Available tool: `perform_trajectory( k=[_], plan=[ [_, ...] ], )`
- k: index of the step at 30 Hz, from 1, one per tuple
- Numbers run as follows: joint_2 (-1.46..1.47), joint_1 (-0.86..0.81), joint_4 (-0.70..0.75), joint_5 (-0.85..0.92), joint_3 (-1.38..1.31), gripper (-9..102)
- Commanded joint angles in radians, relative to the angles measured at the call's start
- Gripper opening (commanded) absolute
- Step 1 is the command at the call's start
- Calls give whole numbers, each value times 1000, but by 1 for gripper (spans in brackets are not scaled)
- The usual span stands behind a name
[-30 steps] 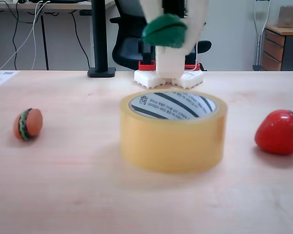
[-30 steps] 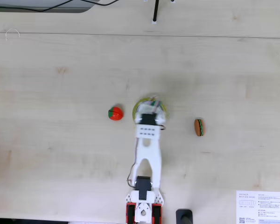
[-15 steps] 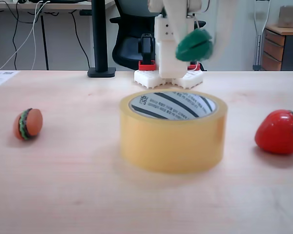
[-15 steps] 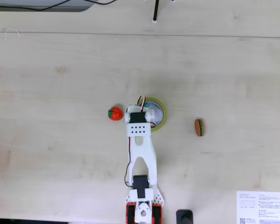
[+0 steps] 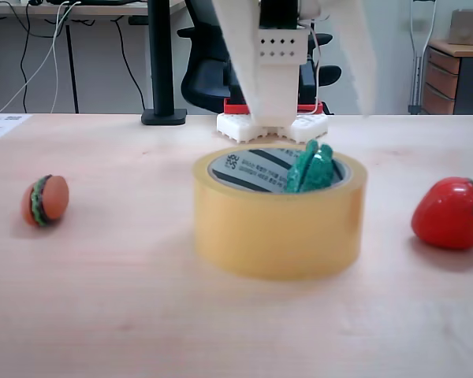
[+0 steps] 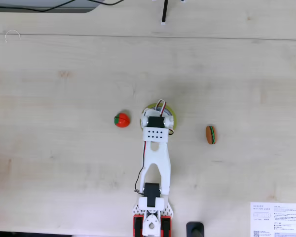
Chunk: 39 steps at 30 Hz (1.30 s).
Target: Grasp a cucumber and put it in the hole.
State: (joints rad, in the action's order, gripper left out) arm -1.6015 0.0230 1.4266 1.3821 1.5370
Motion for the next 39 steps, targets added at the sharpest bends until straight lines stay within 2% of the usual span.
perform_trajectory(
  k=[1,11,30,36,39],
  plan=[
    [-31,-5,-12,0,-14,39],
    [-156,-5,20,0,58,34],
    [-899,-6,15,-6,724,21],
    [-1029,-6,3,-3,848,5],
    [-1054,-6,-12,-6,870,2]
  ],
)
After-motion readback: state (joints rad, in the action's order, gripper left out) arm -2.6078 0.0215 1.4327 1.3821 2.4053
